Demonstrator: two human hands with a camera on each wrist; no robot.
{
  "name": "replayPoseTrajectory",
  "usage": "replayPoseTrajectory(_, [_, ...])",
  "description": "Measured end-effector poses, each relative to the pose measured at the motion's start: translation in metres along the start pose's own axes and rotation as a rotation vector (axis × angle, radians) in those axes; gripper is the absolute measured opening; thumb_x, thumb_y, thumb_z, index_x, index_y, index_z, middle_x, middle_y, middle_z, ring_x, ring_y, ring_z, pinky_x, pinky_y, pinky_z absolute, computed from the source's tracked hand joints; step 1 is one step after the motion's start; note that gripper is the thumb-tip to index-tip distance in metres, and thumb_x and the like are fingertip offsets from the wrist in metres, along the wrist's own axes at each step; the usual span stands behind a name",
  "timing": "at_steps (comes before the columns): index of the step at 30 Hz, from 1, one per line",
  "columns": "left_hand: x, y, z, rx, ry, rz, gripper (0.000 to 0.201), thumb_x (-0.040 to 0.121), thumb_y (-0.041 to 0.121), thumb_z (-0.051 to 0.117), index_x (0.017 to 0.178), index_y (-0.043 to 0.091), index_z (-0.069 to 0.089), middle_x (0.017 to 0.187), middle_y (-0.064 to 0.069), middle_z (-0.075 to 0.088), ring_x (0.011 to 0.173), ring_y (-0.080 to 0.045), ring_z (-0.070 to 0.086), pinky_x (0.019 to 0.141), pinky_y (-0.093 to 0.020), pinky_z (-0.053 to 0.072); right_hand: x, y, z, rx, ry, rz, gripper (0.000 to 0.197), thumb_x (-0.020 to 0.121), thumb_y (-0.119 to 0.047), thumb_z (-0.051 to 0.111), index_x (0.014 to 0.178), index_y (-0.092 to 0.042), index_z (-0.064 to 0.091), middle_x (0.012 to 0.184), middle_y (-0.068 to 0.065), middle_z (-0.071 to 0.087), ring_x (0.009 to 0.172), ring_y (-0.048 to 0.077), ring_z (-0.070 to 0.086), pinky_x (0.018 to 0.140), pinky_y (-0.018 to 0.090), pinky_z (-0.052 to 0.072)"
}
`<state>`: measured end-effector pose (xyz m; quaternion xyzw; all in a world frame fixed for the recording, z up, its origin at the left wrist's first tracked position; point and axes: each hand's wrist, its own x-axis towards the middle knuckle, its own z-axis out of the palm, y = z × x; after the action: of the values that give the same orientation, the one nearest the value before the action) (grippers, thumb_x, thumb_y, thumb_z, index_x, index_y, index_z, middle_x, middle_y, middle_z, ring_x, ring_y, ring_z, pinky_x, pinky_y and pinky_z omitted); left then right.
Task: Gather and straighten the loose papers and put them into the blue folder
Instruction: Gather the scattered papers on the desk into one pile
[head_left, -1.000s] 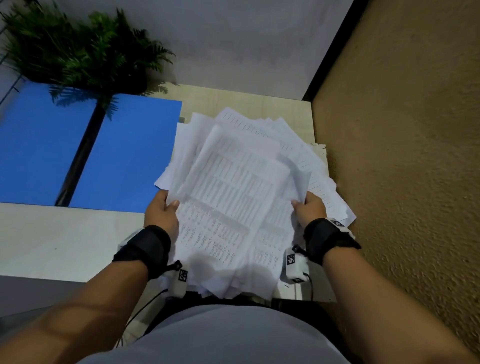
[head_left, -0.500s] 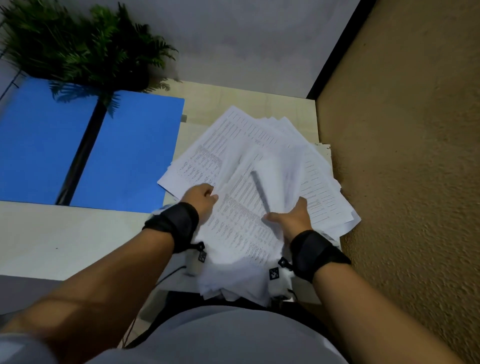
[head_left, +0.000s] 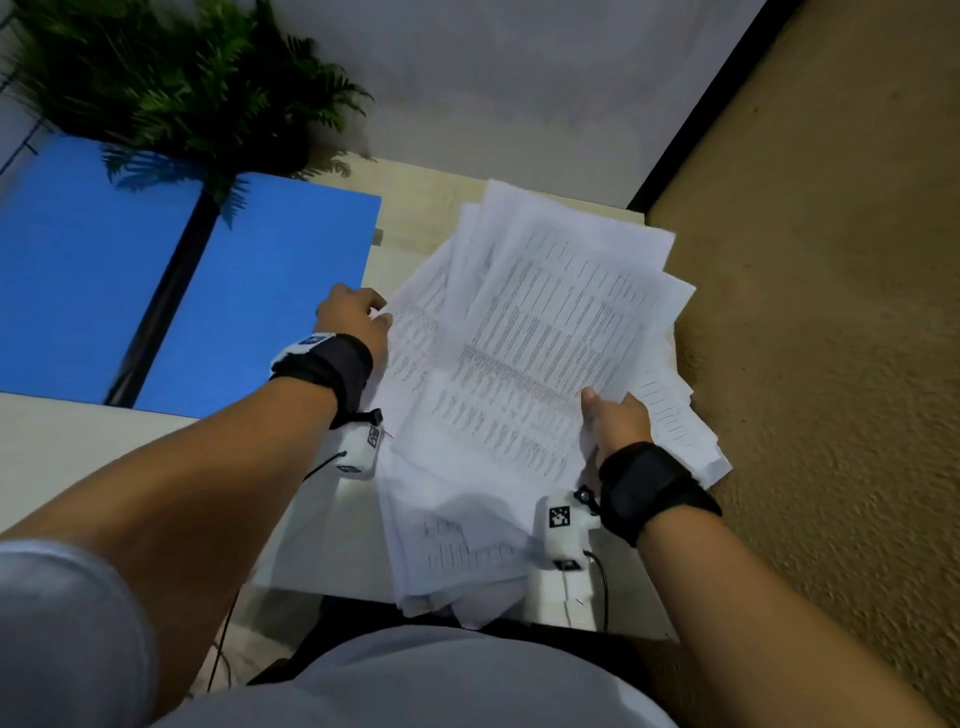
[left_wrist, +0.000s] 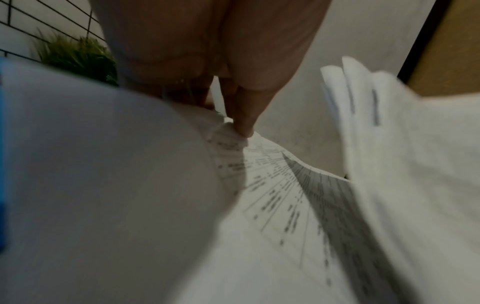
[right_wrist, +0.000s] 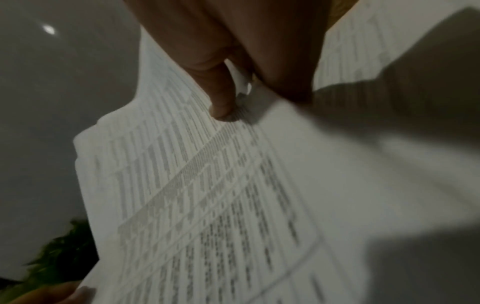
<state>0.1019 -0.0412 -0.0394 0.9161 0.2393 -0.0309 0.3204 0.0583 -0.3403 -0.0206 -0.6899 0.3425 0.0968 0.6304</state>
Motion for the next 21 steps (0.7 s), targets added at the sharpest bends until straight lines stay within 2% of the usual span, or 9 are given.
replayPoseTrajectory(2, [-0.008, 0.000, 0.001, -0.008, 0.017, 0.000, 0.018, 0.094, 0.023, 0.056, 0.099, 0.008, 0.067, 0.117, -0.018, 0.054, 0.105, -0.037, 0.054, 0.088, -0.038, 0.046, 0.005, -0.010, 0.008, -0.304, 0.084, 0.021, 0.042, 0.094, -0.025, 0.057, 0.132, -0.006, 0.050, 0.132, 0.009, 0.056, 0.123, 0.030, 0.053, 0.102, 0.029, 0.040])
replayPoseTrajectory(5, [-0.023, -0.002, 0.009, 0.007, -0.099, -0.034, 0.019, 0.096, 0.012, 0.047, 0.077, 0.008, 0.049, 0.084, -0.017, 0.051, 0.079, -0.029, 0.045, 0.072, -0.030, 0.036, 0.013, -0.013, 0.019, -0.488, 0.045, 0.053, 0.049, 0.096, -0.035, 0.053, 0.132, -0.002, 0.050, 0.135, 0.013, 0.055, 0.122, 0.030, 0.054, 0.092, 0.028, 0.044])
replayPoseTrajectory(9, [-0.044, -0.007, 0.019, 0.008, -0.298, -0.066, 0.040, 0.092, -0.003, 0.042, 0.061, 0.016, 0.024, 0.064, -0.002, 0.024, 0.068, -0.021, 0.027, 0.063, -0.029, 0.025, 0.012, 0.000, 0.032, -0.252, -0.106, 0.048, 0.042, 0.092, -0.021, 0.062, 0.128, -0.002, 0.054, 0.124, 0.008, 0.060, 0.108, 0.027, 0.058, 0.090, 0.033, 0.045])
replayPoseTrajectory(11, [-0.054, -0.006, 0.021, 0.016, -0.377, -0.054, 0.039, 0.085, -0.010, 0.040, 0.062, 0.016, 0.024, 0.064, -0.002, 0.024, 0.061, -0.018, 0.022, 0.055, -0.031, 0.018, 0.008, 0.013, 0.034, -0.160, -0.151, -0.008, 0.042, 0.087, -0.011, 0.067, 0.127, -0.010, 0.055, 0.119, 0.003, 0.062, 0.111, 0.028, 0.059, 0.096, 0.037, 0.046])
replayPoseTrajectory(13, [-0.059, -0.007, 0.024, 0.009, -0.428, -0.073, 0.034, 0.086, -0.009, 0.040, 0.062, 0.014, 0.035, 0.066, -0.004, 0.034, 0.065, -0.021, 0.034, 0.057, -0.028, 0.028, 0.007, 0.022, 0.034, -0.082, -0.176, -0.065, 0.065, 0.078, 0.004, 0.066, 0.134, -0.026, 0.048, 0.129, 0.003, 0.058, 0.121, 0.030, 0.055, 0.102, 0.050, 0.045])
replayPoseTrajectory(15, [-0.064, -0.006, 0.021, -0.065, -0.414, -0.095, 0.023, 0.096, 0.008, 0.042, 0.079, 0.008, 0.057, 0.079, -0.007, 0.051, 0.079, -0.024, 0.048, 0.072, -0.029, 0.039, 0.006, 0.022, 0.029, -0.032, -0.183, -0.141, 0.096, 0.074, 0.018, 0.060, 0.142, -0.043, 0.031, 0.146, 0.001, 0.043, 0.130, 0.026, 0.045, 0.107, 0.053, 0.039])
replayPoseTrajectory(17, [-0.070, -0.002, 0.013, -0.237, -0.323, -0.123, 0.030, 0.100, 0.034, 0.043, 0.101, 0.009, 0.059, 0.091, -0.007, 0.057, 0.087, -0.025, 0.054, 0.076, -0.030, 0.043, 0.001, 0.013, 0.019, -0.020, -0.201, -0.161, 0.108, 0.075, 0.021, 0.060, 0.146, -0.049, 0.017, 0.152, -0.005, 0.032, 0.134, 0.020, 0.039, 0.111, 0.048, 0.035])
replayPoseTrajectory(19, [-0.082, 0.009, 0.002, -0.494, -0.243, -0.142, 0.040, 0.095, 0.041, 0.052, 0.125, 0.013, 0.050, 0.107, -0.003, 0.055, 0.097, -0.019, 0.053, 0.071, -0.016, 0.045, -0.003, 0.007, 0.009, 0.093, -0.281, -0.134, 0.107, 0.075, 0.021, 0.061, 0.143, -0.051, 0.020, 0.151, -0.003, 0.036, 0.134, 0.022, 0.042, 0.109, 0.052, 0.037])
replayPoseTrajectory(21, [-0.095, 0.019, -0.008, -0.663, -0.280, -0.119, 0.059, 0.089, 0.040, 0.063, 0.138, 0.019, 0.039, 0.118, 0.005, 0.053, 0.103, -0.010, 0.055, 0.069, -0.003, 0.045, -0.012, 0.002, -0.001, 0.166, -0.381, -0.111, 0.089, 0.075, 0.019, 0.062, 0.142, -0.035, 0.036, 0.141, 0.003, 0.053, 0.127, 0.025, 0.052, 0.106, 0.054, 0.041])
